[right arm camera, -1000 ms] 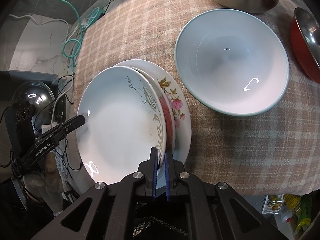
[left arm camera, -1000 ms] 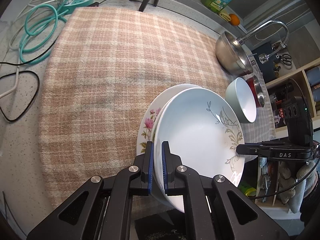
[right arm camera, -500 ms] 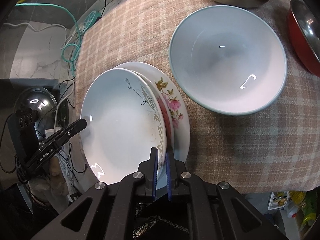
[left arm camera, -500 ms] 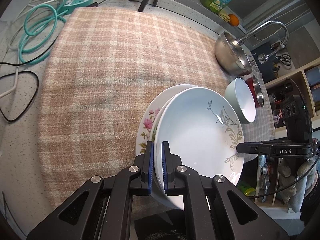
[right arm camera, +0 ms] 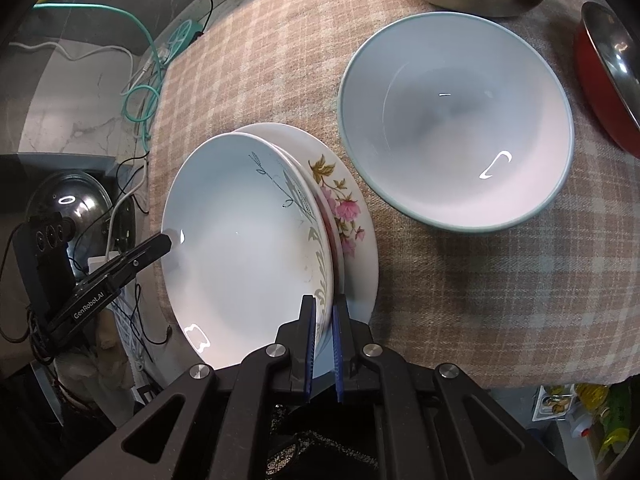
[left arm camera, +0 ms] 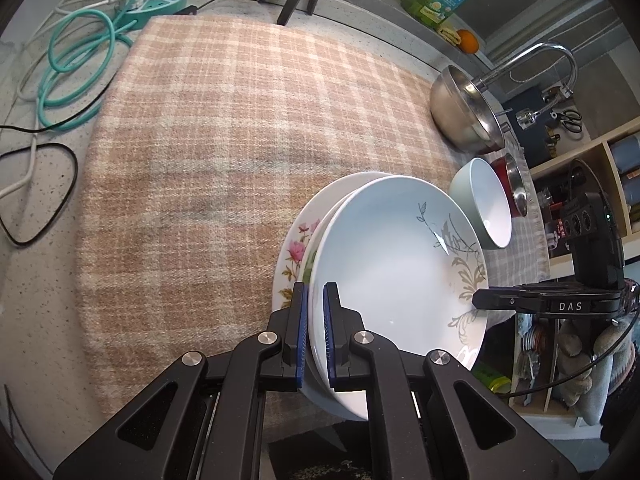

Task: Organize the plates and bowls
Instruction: 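Press the leaf-pattern plate flat onto the plate stack with right gripper, then open both grippers and lift them away from the plate stack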

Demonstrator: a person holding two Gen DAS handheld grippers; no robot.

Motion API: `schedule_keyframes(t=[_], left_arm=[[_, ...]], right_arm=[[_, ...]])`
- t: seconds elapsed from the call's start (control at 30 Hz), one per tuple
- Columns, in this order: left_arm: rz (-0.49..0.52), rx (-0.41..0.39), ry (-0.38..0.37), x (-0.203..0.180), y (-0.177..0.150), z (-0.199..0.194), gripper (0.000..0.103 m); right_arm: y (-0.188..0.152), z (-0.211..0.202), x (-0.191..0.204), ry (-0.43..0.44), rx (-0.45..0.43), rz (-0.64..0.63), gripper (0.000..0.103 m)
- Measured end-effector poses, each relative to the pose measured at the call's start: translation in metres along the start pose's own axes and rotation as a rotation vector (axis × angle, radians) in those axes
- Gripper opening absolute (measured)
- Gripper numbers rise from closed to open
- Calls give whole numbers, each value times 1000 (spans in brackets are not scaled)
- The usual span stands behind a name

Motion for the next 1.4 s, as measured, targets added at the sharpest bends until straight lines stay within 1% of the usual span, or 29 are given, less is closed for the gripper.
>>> schedule_keyframes(t=[0.3,0.57,0.7,0.8,0.9,0.97,1.1,1.13,1.2,1.4], left_arm=[[-7,0,2,4,-2,0,6],[-8,-12,1,4,-2,-5,6],[-8,-32,-2,4,1,-13,6],[-4,-48,-9,2,2,-20,6],[4,-68,5,1,4,-24,6],[-7,-74,-3,1,5,-27,7],[-15,-90,-21,-3,8,-33,7],[-14,-93,-28,-6,8,-35,8],[-9,-103,-33,-10,9,-37,11],[8,-124,-49,-24,13,-43,11]], right_arm=[[-1,-1,1,1,-8,-3,9],[-3,-10,3,-30,-40,-40,9],[-4,-24,4,-50,-80,-65,9],[-7,-33,2,-58,-106,-74,16],[-11,-38,0,-59,-122,-67,17],[-14,-42,-2,-59,-134,-66,19],[-21,-58,-7,-71,-192,-73,21],[-22,-62,-8,-71,-208,-71,22],[-24,-71,-13,-71,-238,-59,23],[-27,-96,-30,-62,-329,-8,23]])
Point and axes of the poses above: each gripper's, at about its wrist camera, not at the fingertips, and z roughly the way its jaws point, x to its left, y to its top, the point moved 8 cm from there along z, roughly the way its jaws point
